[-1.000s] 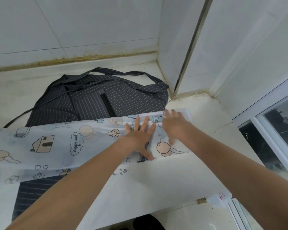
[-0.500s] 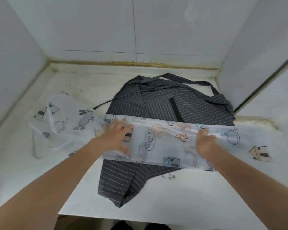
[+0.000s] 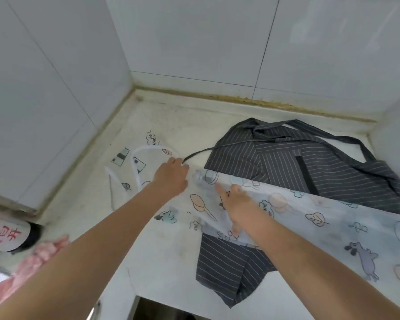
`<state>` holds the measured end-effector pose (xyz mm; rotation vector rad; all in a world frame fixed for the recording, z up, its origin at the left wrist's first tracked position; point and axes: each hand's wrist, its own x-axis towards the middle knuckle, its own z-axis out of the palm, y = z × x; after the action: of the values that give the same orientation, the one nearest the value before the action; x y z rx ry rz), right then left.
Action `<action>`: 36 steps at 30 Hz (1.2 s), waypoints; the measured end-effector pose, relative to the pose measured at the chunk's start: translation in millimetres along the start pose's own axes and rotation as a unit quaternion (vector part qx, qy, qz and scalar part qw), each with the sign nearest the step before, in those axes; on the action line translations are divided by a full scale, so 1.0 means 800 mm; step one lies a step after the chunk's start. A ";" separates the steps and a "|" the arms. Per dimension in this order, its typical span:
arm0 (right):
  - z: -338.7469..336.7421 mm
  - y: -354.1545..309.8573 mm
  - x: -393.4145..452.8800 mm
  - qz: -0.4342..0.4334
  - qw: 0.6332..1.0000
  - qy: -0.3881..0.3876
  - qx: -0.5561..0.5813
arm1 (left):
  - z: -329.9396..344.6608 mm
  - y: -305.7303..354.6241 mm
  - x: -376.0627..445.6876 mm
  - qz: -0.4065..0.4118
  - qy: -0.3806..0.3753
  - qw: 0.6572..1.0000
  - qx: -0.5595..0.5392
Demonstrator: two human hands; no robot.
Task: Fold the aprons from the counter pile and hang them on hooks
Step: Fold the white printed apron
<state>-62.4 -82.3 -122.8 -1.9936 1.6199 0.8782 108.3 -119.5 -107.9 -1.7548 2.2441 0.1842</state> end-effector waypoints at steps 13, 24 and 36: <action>-0.033 -0.040 0.047 0.000 0.997 0.021 0.070 | -0.039 -0.109 0.055 -0.133 0.041 0.990 0.016; -0.032 -0.056 0.060 0.039 0.994 -0.068 -0.079 | -0.015 -0.084 0.095 -0.029 -0.070 0.997 -0.033; -0.041 -0.059 0.047 0.046 0.997 -0.058 0.001 | -0.184 -0.258 0.011 -0.227 0.246 0.484 -0.808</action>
<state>-5.4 -120.0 -129.2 -1.8429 1.6572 1.0068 284.6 -219.6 44.8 -3.3341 1.2285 2.6403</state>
